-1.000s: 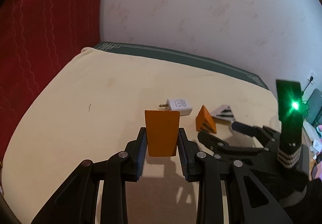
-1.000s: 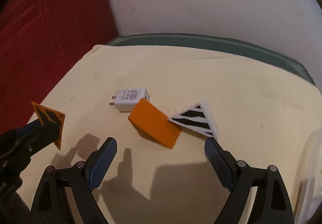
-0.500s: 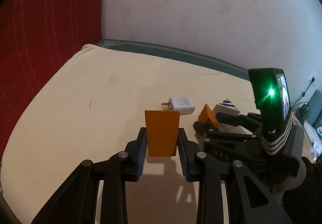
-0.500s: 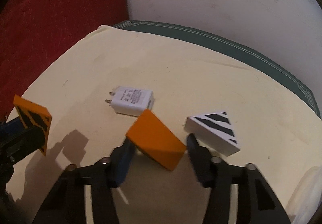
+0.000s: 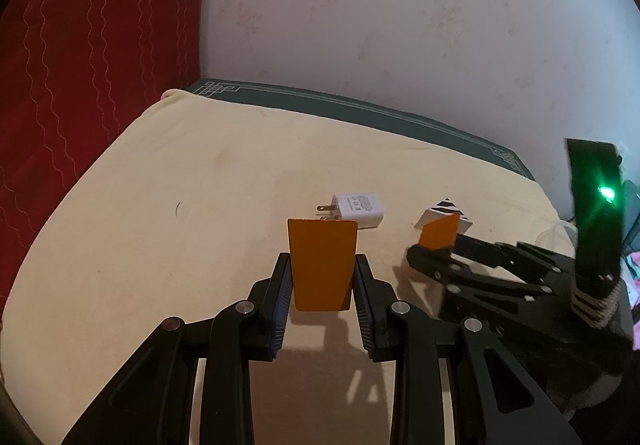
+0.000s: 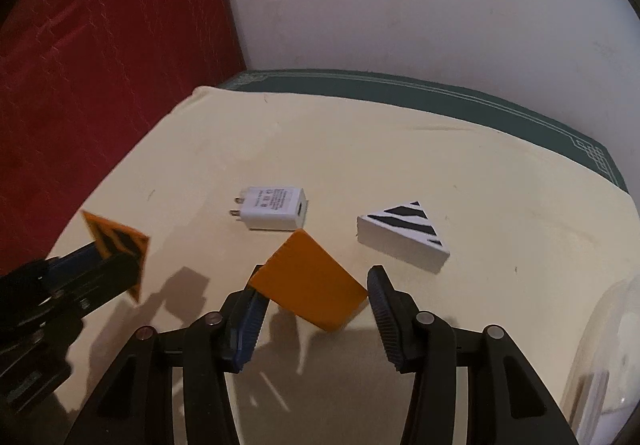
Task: Organize rigid objects
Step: 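Grasp the orange wedge with the right gripper while the left holds the orange block, then carry the orange wedge into the clear bowl and open the right gripper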
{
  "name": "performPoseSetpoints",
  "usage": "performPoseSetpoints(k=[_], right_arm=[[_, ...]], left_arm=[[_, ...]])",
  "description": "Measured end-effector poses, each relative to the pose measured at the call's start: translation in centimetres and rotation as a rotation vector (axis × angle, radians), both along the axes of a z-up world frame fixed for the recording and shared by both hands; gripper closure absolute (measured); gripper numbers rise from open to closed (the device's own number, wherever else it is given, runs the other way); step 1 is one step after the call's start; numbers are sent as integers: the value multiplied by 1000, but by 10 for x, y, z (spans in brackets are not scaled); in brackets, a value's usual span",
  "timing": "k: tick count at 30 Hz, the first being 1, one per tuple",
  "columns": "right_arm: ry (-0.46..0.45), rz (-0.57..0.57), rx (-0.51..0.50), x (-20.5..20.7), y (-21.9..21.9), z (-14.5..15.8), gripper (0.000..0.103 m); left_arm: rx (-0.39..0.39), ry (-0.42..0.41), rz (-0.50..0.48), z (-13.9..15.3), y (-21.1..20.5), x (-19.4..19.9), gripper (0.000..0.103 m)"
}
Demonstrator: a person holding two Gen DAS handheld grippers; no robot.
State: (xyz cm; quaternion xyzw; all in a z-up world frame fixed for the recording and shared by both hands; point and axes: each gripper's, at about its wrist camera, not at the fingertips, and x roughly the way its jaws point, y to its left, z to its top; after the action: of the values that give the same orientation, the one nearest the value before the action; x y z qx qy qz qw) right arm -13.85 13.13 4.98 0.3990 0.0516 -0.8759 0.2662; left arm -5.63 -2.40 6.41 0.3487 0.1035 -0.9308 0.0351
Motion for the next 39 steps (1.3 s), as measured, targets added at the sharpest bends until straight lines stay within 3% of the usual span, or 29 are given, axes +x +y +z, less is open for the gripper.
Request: performPoseSetpoints(k=[11,39], right_arm=[[4,-100,-99,25,23,11,50],[106,-568,-194,85,173,28,50]], left_arm=[[0,15,-23,-1,4,-2,72],[-27,34,-84,4,30,3,73]])
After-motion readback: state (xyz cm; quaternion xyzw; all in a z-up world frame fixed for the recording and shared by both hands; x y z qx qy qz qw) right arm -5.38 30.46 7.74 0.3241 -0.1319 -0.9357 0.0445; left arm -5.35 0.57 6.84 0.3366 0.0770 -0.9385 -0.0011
